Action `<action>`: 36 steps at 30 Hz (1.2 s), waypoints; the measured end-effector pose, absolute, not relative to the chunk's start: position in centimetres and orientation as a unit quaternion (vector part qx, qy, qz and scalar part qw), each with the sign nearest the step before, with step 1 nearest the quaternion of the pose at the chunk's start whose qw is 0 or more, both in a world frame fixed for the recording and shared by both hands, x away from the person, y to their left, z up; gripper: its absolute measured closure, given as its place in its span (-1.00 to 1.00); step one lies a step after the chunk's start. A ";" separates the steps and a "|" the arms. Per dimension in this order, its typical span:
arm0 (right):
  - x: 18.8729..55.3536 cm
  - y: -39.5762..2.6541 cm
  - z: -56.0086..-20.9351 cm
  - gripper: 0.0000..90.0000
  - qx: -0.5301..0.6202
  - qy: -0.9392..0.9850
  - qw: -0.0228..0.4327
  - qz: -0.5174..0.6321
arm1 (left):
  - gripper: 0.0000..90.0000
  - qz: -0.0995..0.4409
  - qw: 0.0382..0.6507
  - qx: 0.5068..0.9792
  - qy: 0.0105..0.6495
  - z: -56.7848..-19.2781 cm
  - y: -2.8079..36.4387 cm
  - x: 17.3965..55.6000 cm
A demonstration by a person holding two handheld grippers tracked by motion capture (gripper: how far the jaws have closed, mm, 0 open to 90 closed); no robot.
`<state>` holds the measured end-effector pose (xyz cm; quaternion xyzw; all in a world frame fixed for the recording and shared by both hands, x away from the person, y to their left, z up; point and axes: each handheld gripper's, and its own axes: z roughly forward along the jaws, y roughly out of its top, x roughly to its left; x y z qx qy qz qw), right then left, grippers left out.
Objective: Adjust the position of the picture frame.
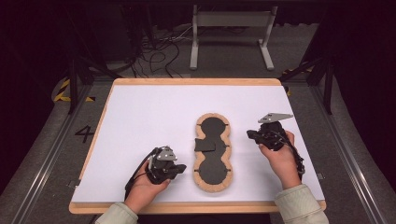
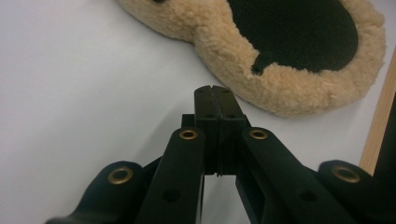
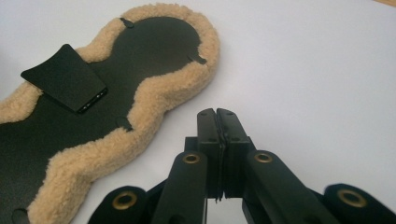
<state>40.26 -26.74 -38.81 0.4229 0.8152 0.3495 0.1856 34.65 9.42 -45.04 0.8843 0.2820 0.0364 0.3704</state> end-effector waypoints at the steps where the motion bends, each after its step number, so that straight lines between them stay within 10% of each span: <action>1: 40.2 -26.9 -38.8 0.97 0.428 0.813 0.184 0.350 | 1.00 0.036 0.370 0.884 0.282 -45.0 9.4 34.7; 27: 38.9 -29.3 -38.0 0.98 0.446 0.803 0.181 0.352 | 1.00 0.008 0.368 0.903 0.221 -45.8 0.5 34.6; 36: 39.5 -28.1 -38.5 1.00 0.436 0.812 0.174 0.347 | 0.95 0.023 0.379 0.894 0.239 -44.9 3.3 34.7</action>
